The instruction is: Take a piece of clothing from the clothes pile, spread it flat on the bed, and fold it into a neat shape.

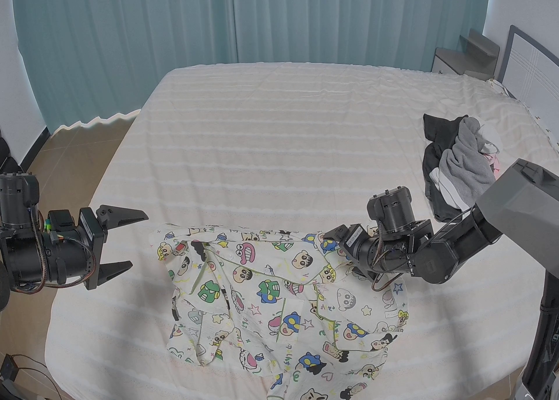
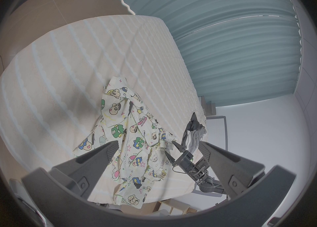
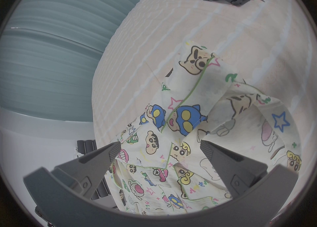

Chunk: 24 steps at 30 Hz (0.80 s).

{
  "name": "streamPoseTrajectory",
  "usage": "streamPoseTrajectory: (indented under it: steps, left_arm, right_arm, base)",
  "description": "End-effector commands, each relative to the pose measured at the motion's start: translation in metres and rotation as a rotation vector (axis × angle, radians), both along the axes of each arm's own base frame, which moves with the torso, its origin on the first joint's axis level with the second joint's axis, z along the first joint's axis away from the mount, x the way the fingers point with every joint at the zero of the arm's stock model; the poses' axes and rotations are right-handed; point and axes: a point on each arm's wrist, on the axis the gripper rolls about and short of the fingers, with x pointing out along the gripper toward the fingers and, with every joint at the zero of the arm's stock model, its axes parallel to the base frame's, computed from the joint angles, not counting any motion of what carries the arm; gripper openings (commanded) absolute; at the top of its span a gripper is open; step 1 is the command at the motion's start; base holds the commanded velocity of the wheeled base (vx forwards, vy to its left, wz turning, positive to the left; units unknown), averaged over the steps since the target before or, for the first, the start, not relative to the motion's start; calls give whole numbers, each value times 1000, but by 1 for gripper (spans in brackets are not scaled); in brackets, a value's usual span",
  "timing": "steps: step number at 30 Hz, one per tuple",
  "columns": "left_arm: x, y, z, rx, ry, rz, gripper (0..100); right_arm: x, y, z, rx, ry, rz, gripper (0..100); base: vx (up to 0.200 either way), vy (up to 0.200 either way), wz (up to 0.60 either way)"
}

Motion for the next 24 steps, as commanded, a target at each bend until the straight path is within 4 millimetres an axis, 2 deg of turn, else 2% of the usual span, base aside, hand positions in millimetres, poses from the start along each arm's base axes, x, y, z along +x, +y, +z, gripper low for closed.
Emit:
streamPoseTrajectory:
  steps: [1, 12, 24]
  left_arm:
    - [1, 0, -2, 0, 11, 0, 100]
    - [2, 0, -2, 2, 10, 2, 100]
    - [3, 0, -1, 1, -5, 4, 100]
  right_arm:
    - [3, 3, -14, -13, 23, 2, 100]
    - [33, 13, -26, -4, -6, -14, 100]
    - [34, 12, -29, -17, -1, -28, 100]
  base:
    - [0, 0, 0]
    - [0, 0, 0]
    - [0, 0, 0]
